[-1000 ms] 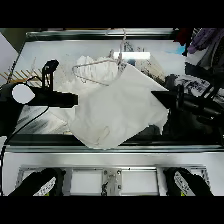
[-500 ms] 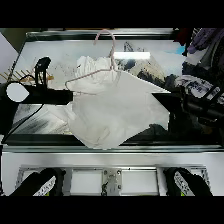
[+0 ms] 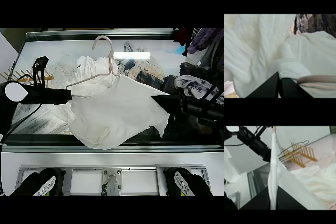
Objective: Fold the clothes and pants, and hang the long-sleeved shirts on hangers.
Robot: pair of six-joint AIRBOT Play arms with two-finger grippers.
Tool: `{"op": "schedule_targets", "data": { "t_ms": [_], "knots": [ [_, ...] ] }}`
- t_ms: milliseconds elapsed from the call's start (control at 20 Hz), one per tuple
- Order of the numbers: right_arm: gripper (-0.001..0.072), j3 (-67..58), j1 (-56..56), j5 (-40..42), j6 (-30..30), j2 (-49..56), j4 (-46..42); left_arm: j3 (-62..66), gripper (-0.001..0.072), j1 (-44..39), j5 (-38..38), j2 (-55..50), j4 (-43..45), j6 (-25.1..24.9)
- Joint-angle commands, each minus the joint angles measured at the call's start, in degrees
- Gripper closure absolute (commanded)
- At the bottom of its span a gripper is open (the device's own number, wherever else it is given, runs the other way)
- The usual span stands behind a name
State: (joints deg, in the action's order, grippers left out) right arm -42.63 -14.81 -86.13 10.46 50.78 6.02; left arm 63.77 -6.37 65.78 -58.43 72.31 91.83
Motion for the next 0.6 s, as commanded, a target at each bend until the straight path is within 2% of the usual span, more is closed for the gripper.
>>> {"op": "schedule_targets", "data": {
  "t_ms": [0,300,550],
  "knots": [
    [0.0702,0.0,0.0,2.4,-2.3,0.0,4.0,0.0,0.0692,0.0,0.0,0.0,-1.7,0.0],
    [0.0702,0.0,0.0,2.3,-2.8,0.0,9.3,0.0,0.0692,-0.3,0.0,-0.1,-1.8,0.0],
    [0.0702,0.0,0.0,4.1,-3.1,0.0,9.2,0.0,0.0692,-0.4,0.1,0.0,-2.4,0.0]
  ]
}}
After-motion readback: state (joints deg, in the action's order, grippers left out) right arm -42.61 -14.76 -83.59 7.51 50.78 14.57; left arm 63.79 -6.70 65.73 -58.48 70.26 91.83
